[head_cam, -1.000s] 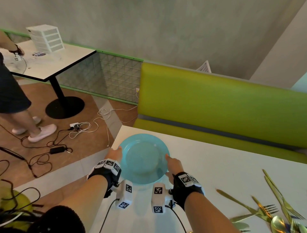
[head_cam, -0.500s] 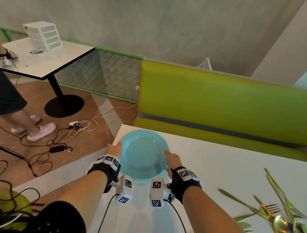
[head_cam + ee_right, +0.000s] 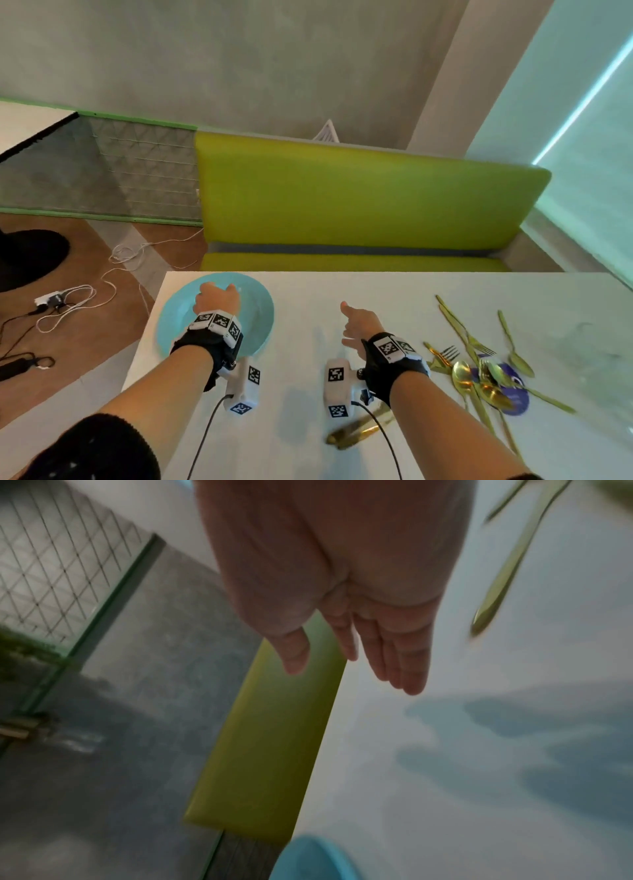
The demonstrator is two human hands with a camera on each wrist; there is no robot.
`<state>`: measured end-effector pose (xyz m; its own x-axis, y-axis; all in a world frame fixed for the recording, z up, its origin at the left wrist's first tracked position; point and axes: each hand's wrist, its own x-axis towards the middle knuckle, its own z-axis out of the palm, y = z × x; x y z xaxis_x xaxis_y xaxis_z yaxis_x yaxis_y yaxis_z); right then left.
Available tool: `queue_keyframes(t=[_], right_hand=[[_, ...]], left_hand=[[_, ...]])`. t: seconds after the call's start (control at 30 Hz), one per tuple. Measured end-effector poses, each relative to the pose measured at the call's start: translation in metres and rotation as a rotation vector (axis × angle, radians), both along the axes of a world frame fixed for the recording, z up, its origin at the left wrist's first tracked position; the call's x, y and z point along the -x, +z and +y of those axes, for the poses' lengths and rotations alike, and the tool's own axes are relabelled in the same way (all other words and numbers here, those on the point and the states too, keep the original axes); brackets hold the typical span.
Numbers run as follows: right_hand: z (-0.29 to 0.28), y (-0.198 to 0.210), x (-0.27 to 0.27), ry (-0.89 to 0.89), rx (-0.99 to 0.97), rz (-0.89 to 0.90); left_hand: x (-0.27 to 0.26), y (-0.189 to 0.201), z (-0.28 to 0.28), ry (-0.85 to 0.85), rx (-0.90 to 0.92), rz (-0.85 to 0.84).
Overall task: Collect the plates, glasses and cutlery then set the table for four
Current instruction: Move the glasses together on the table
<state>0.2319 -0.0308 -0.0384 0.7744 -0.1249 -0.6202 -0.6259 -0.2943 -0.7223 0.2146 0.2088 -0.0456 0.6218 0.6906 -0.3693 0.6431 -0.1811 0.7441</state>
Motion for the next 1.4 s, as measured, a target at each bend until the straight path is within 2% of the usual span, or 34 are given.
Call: queue_keyframes(t=[0.17,0.43,0.5,0.63,0.8,0.93,1.17,1.4], right_hand=[[-0.114,0.022,0.035,-0.137,-0.036,-0.01],[-0.312,0.015,0.107,-0.56,0.071,-0.002],[-0.351,0.013,0.118,-0.644,0.12,0.007],[-0.423,0.003,0.127,-0.678,0.182,0.021],[-0.504,-0.033,0.128,-0.8,0.246,0.014],[-0.53,-0.042,0.124,-0.891,0.238,0.01],[-0.552,-0.06,0.115,-0.841,0.357,-0.138],[-0.558,-0.076,0.111,-0.8,0.414,-0.223]], left_hand=[[-0.02,0.021,-0.112,-0.253,0.031,-0.085],[-0.014,0.05,-0.289,-0.716,0.04,-0.163],[-0.014,0.051,-0.321,-0.768,0.06,-0.17],[-0.019,0.05,-0.378,-0.821,0.051,-0.152],[-0.025,0.042,-0.445,-0.852,0.042,-0.118],[-0.028,0.033,-0.49,-0.888,0.046,-0.092],[-0.029,0.018,-0.532,-0.89,0.102,-0.057],[-0.026,0.011,-0.561,-0.954,0.037,-0.036]])
